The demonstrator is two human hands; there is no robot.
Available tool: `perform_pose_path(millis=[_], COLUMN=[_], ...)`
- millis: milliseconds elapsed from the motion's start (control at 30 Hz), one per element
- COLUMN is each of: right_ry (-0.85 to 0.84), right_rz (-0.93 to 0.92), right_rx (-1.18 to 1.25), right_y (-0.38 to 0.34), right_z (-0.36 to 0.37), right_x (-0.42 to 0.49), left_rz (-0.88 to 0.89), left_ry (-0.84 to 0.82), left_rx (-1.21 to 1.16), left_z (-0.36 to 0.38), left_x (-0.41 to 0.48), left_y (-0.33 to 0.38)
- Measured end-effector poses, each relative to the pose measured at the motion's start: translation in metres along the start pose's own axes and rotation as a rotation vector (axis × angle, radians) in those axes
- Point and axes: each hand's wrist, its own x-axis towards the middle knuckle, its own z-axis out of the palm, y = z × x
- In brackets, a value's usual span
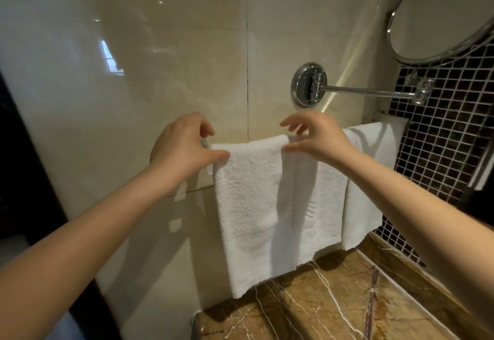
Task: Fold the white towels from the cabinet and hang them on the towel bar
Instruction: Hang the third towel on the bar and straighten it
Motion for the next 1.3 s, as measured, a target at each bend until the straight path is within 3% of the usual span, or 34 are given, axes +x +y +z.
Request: perform_pose_path(millis=[133,267,400,633,833,933,1033,1067,1133,1200,1300], right_ry=[-0.068,-0.046,-0.058,-0.047,-0.019,-0.015,0.133,0.222,0.326,0.266,0.176], right_rz=[-0.18,-0.278,-0.21,-0.361,-0.385,-0.361,-0.277,-0.258,-0.238,-0.186,-0.042], right_rx=[-0.022,-0.091,0.007,-0.257,-0.266,-0.27,-0.259,-0.209,-0.043,0.09,0.282], right_y=[-0.002,0.004,0.019,0.049,0.054,0.057,0.059,0.059,0.054,0.047,0.043], right_z=[0.005,0.008,0.002,-0.003,-0.006,-0.003,0.011,0.02,0.042,0.062,0.082], right_x=[-0.001,-0.003,-0.006,-0.005,-0.005,-0.005,-0.021,-0.032,-0.057,-0.073,-0.076], left_rz=[0.14,0.224,0.236,0.283,0.3,0.359,0.42,0.383,0.223,0.062,-0.015], left_ry=[-0.187,-0.087,-0.092,-0.062,-0.065,0.023,0.305,0.378,0.368,0.261,0.141], left_rx=[-0.013,0.104,0.147,0.191,0.192,0.237,0.104,0.022,-0.143,-0.235,-0.308], left_z=[0.003,0.008,0.005,0.008,0.005,0.005,0.011,0.016,0.033,0.051,0.072], left_x=[0.001,-0.002,0.001,0.001,-0.001,-0.01,-0.039,-0.054,-0.08,-0.094,-0.09], left_y=[0.005,0.003,0.004,0.002,0.001,0.002,-0.003,-0.006,-0.017,-0.032,-0.049])
